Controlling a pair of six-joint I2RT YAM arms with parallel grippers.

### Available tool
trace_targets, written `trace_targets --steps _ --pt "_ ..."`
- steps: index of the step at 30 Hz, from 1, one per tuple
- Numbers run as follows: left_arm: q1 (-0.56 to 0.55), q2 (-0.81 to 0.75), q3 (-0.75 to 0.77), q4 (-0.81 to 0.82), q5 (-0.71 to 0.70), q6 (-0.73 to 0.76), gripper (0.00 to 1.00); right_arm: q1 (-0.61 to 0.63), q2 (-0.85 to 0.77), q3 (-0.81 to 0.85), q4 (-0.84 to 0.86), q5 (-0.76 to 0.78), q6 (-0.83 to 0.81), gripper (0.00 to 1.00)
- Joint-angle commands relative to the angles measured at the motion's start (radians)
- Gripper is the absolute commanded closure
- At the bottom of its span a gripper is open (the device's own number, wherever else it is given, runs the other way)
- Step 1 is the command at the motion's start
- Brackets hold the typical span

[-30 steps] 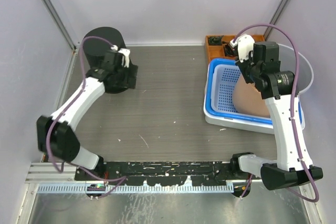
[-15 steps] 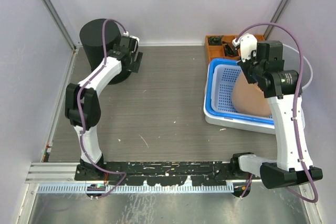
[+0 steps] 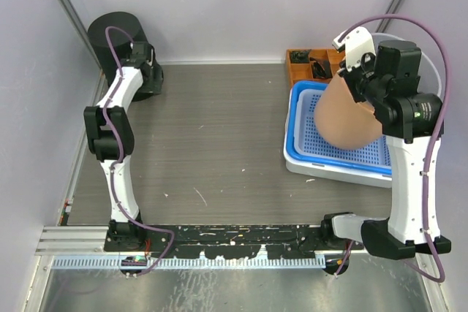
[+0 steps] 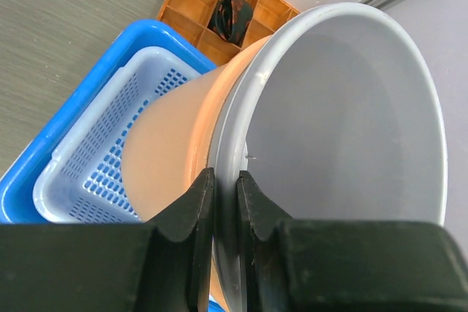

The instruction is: Turn the large container upside down

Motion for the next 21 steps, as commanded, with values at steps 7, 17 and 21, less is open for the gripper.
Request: trace_targets --steps 7,17,21 --pt "-0.030 -0.107 -0.017 -0.051 0.065 -0.053 0.07 -0.002 -0.033 -0.009 0.126 0.125 -0.193 0.99" --pt "-0.030 -0.163 -0.065 -0.062 0.045 -0.040 0.06 -0.002 0.014 0.224 0.105 0.218 -0.264 1.00" --pt "-0.030 -0.206 -0.057 -0.087 0.046 -0.030 0.05 -0.002 -0.021 0.261 0.197 0.196 -0.246 0.99"
